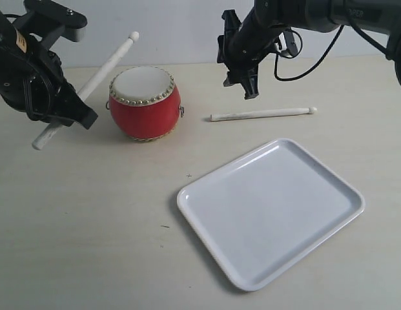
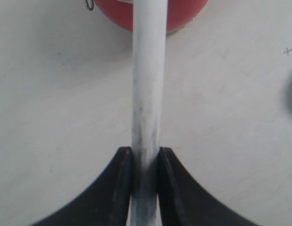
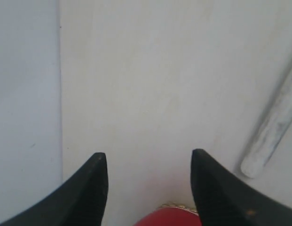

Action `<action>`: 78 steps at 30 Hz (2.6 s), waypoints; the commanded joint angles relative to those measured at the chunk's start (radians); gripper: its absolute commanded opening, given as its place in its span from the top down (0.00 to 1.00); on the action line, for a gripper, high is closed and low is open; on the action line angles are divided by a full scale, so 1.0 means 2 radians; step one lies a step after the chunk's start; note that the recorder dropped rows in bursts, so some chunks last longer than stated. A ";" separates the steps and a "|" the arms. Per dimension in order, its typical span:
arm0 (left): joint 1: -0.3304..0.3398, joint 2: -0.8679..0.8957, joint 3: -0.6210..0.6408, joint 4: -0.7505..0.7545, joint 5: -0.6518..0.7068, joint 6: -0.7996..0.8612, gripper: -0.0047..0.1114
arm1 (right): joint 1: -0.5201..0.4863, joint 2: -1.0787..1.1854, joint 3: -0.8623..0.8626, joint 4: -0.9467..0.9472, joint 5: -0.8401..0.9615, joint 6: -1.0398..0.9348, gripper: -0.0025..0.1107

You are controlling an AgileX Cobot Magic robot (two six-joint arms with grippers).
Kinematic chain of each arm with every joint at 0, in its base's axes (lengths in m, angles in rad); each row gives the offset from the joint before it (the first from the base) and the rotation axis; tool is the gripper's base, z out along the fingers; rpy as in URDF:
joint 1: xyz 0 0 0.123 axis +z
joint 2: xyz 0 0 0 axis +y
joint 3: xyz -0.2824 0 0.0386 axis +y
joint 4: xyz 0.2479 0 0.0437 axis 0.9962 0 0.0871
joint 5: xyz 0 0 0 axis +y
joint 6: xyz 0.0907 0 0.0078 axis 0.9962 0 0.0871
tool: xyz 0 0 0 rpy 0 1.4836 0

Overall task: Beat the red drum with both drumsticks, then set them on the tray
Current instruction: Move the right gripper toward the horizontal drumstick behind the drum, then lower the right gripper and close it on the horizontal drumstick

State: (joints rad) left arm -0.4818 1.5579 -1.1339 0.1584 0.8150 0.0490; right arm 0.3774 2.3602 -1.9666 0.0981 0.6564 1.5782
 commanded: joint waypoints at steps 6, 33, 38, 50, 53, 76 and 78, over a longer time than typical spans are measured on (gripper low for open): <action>0.001 -0.002 0.000 0.006 -0.001 0.003 0.96 | 0.000 0.006 -0.005 -0.002 0.030 -0.007 0.53; 0.001 -0.002 0.000 0.006 -0.001 0.003 0.96 | 0.000 0.027 -0.005 0.003 0.125 -0.002 0.53; 0.001 -0.002 0.000 0.006 -0.001 0.003 0.96 | 0.000 0.037 -0.005 0.004 0.110 0.002 0.53; 0.001 -0.002 0.000 0.006 -0.001 0.003 0.96 | 0.000 0.040 -0.005 0.002 0.103 0.046 0.53; 0.001 -0.002 0.000 0.006 -0.001 0.003 0.96 | 0.000 0.040 -0.005 -0.002 0.104 0.051 0.53; 0.001 -0.002 0.000 0.006 -0.001 0.003 0.96 | 0.000 0.050 -0.005 -0.004 0.088 0.067 0.53; 0.001 -0.002 0.000 0.006 -0.001 0.003 0.96 | 0.000 0.050 -0.005 -0.006 0.088 0.067 0.54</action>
State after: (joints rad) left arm -0.4818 1.5579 -1.1339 0.1647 0.8150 0.0552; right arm 0.3791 2.4550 -1.9689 0.1019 0.8368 1.7135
